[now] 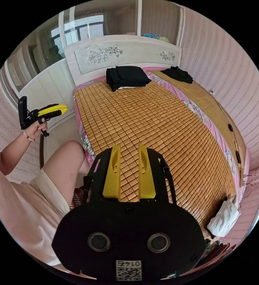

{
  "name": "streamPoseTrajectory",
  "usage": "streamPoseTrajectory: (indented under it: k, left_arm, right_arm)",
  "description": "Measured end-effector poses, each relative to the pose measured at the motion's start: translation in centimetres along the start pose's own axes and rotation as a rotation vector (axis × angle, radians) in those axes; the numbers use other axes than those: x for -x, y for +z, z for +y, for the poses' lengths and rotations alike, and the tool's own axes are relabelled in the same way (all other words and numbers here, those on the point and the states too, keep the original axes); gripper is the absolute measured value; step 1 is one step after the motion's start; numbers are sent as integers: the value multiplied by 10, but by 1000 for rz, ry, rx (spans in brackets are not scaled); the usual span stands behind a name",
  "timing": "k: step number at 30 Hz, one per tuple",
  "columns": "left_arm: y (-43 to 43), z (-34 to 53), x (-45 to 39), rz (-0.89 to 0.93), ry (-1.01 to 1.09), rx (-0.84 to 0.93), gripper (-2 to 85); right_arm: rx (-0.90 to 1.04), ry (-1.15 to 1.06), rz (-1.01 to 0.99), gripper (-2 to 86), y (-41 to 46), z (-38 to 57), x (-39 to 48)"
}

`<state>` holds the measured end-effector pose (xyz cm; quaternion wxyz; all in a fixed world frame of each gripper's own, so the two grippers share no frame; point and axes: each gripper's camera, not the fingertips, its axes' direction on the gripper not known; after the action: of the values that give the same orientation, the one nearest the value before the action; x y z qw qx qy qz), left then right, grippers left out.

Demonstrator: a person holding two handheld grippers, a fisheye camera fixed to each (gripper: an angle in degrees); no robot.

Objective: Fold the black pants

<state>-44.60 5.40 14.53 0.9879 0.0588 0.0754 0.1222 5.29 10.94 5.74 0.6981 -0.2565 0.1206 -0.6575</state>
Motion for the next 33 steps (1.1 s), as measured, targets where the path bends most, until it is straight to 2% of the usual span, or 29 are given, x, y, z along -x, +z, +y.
streamPoseTrajectory:
  k: [4, 12, 15, 19, 20, 22, 25, 29, 33]
  left_arm:
    - [19, -26, 77, -47, -111, -30, 66]
    - [90, -103, 197, -121, -213, -24, 99]
    - [131, -122, 232, -123, -262, 35, 99]
    - [173, -130, 257, -148, -256, 65, 96]
    - [180, -130, 260, -158, -261, 78, 91]
    - [181, -129, 261, -206, -247, 78, 66]
    - [171, -125, 266, -206, -245, 102, 25]
    - [129, -126, 265, -188, -243, 23, -4]
    - [78, -142, 251, -186, -194, -31, -9]
  right_arm:
    - [22, -185, 80, 100, 22, -122, 15]
    - [66, -317, 85, 119, 116, -342, 19]
    - [59, -278, 9, 119, 155, -418, 12]
    - [-36, -98, -84, 111, 187, -494, -7]
    - [-37, -102, -66, 110, 194, -501, -6]
    - [85, -179, 30, 107, 231, -522, 0]
    - [138, -146, -35, 61, 222, -531, -14]
    - [35, -167, -26, 18, 160, -510, -37]
    - [-137, -94, -70, 7, 44, -451, -79]
